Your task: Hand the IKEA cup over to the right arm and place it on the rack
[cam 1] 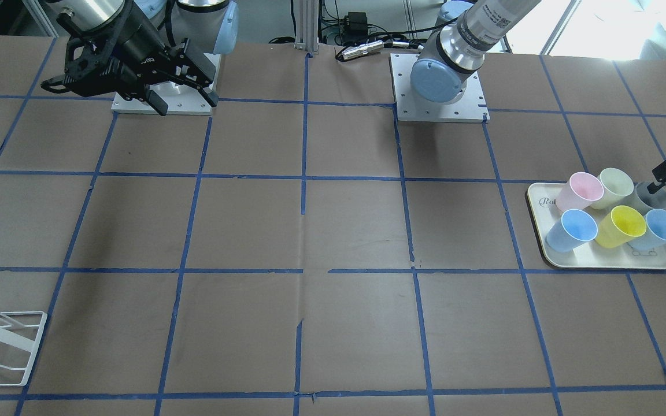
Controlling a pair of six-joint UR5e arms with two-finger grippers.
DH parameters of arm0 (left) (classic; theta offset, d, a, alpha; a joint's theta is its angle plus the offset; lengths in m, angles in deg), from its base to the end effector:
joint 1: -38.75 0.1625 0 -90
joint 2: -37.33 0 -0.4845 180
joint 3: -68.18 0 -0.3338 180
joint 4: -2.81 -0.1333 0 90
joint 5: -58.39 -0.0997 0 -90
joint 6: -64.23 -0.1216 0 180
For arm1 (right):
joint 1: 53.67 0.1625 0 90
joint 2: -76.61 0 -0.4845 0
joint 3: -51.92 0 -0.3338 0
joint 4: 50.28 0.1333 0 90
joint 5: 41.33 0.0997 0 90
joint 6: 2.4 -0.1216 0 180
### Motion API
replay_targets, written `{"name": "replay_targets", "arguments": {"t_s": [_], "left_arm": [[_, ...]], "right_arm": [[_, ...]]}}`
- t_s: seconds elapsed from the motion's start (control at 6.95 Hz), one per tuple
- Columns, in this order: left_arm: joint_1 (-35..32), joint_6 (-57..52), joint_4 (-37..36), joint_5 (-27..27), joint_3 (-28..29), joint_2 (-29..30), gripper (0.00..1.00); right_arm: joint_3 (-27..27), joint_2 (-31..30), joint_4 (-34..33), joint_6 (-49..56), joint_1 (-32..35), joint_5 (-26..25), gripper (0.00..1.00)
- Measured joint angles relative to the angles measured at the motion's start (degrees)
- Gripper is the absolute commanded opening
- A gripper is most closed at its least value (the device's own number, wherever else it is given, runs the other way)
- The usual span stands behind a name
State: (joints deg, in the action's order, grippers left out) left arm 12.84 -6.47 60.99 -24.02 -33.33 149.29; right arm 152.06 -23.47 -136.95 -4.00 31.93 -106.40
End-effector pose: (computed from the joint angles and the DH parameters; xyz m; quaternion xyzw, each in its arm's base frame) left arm 0.4347 -0.3772 0.3044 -0.0566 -0.9961 0.0556 0.0387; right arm 0.1578 -0.3552 0.5232 0.0575 0.9743 0.0236 0.2164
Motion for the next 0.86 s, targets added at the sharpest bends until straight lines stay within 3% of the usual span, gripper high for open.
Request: {"name": "replay_targets", "arguments": {"t_s": [0.14,0.29,0.43,0.86], "left_arm": [[0.0,-0.1,-0.4,-0.3,0.0,0.8,0.57],[0.0,-0.4,-1.2,-1.9,0.1,1.7,0.09],[-0.1,-0.3,-2.3,-4.0,0.1,2.3,0.0],[-0.7,0.0,-2.1,-5.8,0.0,1.9,0.0]], "right_arm": [[0.4,0.0,-0.2,0.2,-1.1,6.8,1.0],[0.6,-0.1,-0.4,0.2,-2.1,12.0,1.0],[0.7,-0.1,-0.5,0.1,-2.8,14.8,1.0],[0.8,-0.1,-0.2,0.2,-6.3,17.7,1.0]]}}
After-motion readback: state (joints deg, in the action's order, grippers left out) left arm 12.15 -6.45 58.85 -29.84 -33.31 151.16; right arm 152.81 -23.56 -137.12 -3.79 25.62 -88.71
